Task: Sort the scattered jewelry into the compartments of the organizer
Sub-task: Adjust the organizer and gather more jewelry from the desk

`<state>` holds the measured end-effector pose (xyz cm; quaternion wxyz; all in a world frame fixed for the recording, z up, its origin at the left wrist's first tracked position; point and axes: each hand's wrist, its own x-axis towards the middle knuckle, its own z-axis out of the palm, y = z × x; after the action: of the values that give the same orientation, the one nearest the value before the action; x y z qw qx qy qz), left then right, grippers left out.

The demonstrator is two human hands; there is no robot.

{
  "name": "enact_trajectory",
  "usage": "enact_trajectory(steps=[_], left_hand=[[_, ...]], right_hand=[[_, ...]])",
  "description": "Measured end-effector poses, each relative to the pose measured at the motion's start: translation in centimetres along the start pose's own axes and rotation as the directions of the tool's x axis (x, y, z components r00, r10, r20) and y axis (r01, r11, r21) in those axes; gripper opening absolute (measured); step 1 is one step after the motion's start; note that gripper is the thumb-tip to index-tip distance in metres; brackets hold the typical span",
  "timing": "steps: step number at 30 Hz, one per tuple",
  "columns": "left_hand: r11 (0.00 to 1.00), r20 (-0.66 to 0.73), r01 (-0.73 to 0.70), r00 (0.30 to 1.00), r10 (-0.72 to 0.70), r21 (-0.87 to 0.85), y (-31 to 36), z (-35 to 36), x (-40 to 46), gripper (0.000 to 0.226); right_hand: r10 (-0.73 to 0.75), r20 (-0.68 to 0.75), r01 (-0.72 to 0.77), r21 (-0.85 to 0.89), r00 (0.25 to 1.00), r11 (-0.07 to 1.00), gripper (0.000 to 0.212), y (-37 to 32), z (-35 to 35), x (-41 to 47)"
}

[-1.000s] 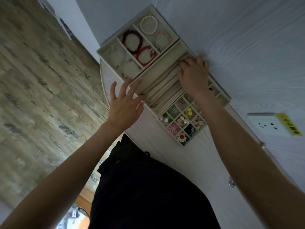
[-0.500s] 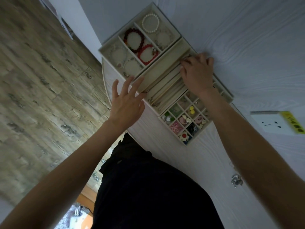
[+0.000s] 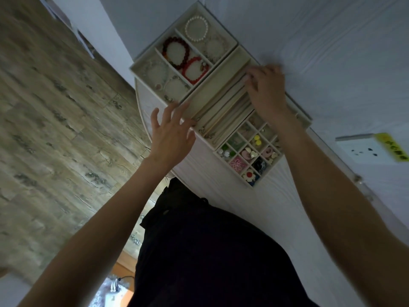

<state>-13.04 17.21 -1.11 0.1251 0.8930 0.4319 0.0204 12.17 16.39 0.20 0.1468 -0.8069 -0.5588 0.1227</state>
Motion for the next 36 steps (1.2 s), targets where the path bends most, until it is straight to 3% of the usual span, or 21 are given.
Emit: enact_trajectory(steps=[3,5,8,11,13,15,18,20,22,25,28,33,36], left_hand=[[0.989,-0.091,0.002,0.996,-0.016,-0.15,0.3,-0.8,0.2,0.018],[0.95,-0.196,-0.136,0.977,0.083,-0.28,1.3,-1.7,0.2,0.017],[0.855,-0.138,-0.287,0.958,0.252,-0.433,4.9,-2.6,-0.2,0.018],[0.761,0.012,-0.401,0.881,0.473,-0.51,9.8,-2.0,-1.2,0.026],[0.701,0.12,-0.477,0.776,0.619,-0.53,13.7,-0.6,-2.3,0.029],[0.642,0.208,-0.536,0.656,0.726,-0.548,17.5,1.3,-3.8,0.028],[0.607,0.334,-0.576,0.515,0.79,-0.548,22.6,4.1,-5.6,0.032],[0.599,0.405,-0.62,0.443,0.8,-0.506,26.3,5.6,-6.4,0.038],[0.584,0.429,-0.674,0.409,0.805,-0.453,29.8,6.7,-7.0,0.041],[0.571,0.452,-0.752,0.405,0.795,-0.329,32.8,8.0,-7.9,0.038],[0.614,0.451,-0.736,0.463,0.764,-0.285,32.5,8.7,-8.6,0.037],[0.59,0.373,-0.77,0.487,0.789,-0.242,30.3,9.2,-9.2,0.035],[0.597,0.299,-0.761,0.526,0.796,-0.252,28.8,9.4,-9.6,0.032]], right_hand=[[0.189,-0.045,-0.151,0.432,0.981,0.889,0.031,-2.0,-2.5,-3.5],[0.261,-0.098,-0.169,0.539,0.96,0.825,0.03,-2.9,-3.8,-7.4],[0.264,-0.216,-0.133,0.481,0.94,0.867,0.027,-2.5,-3.9,-14.7],[0.335,-0.212,-0.261,0.313,0.918,0.913,0.027,-0.4,-2.5,-22.1],[0.488,-0.178,-0.429,0.288,0.854,0.856,0.03,1.5,-2.0,-27.2],[0.641,-0.193,-0.579,0.296,0.743,0.76,0.032,3.5,-1.9,-31.5],[0.776,-0.246,-0.726,0.276,0.58,0.63,0.026,6.3,-1.6,-35.9],[0.811,-0.24,-0.78,0.231,0.533,0.581,0.03,8.7,-1.6,-37.7],[0.818,-0.188,-0.793,0.205,0.544,0.574,0.037,11.1,-1.7,-39.0],[0.752,-0.136,-0.733,0.166,0.645,0.659,0.039,13.4,-1.6,-39.5],[0.694,-0.162,-0.686,0.11,0.702,0.719,0.032,14.2,-1.2,-40.1],[0.701,-0.326,-0.71,0.112,0.635,0.695,0.009,14.9,-1.0,-43.1],[0.72,-0.354,-0.742,0.098,0.596,0.663,0.007,14.9,-1.0,-44.6]])
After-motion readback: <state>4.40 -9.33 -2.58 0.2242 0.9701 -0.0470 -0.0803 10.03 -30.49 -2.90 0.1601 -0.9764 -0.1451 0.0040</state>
